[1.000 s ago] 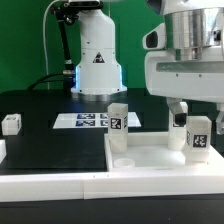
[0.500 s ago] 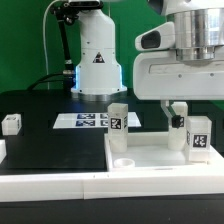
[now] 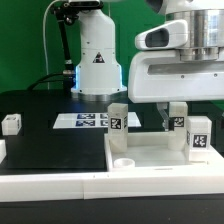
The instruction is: Assemble square table
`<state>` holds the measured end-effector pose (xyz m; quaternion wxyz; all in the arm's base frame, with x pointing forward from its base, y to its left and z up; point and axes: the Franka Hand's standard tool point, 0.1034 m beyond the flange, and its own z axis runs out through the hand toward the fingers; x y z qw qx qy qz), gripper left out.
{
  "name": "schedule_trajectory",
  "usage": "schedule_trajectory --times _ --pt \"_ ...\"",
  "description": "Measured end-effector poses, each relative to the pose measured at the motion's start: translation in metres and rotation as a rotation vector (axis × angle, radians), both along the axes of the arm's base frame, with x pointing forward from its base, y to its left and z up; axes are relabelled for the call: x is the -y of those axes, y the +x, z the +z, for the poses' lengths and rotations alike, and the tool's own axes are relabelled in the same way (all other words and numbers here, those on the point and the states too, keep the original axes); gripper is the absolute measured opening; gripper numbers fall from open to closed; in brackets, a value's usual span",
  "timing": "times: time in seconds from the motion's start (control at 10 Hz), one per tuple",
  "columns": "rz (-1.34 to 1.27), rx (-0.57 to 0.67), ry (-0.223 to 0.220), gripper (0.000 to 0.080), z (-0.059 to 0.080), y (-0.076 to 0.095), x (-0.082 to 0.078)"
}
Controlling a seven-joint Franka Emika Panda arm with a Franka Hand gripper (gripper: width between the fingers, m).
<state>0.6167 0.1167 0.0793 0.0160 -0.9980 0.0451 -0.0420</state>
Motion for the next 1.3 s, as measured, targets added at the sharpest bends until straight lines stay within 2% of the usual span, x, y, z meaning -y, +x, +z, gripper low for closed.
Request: schedule_trajectory --times 0.2,0.4,0.5,0.8,1.3 --pt "0.087 0.004 -0.008 0.0649 -0.0001 0.0003 0.0014" --pt "0.086 0.004 -0.008 0.0389 -0.0001 0.0003 0.0014" --pt "0.067 0.004 -0.005 0.029 -0.0001 0.0003 0.0012" --pt "0.009 0.002 0.0 0.029 -0.0002 0.0003 0.0014" --pt "-0.602 -0.016 0.053 0.0291 -0.0009 -0.0022 -0.0053"
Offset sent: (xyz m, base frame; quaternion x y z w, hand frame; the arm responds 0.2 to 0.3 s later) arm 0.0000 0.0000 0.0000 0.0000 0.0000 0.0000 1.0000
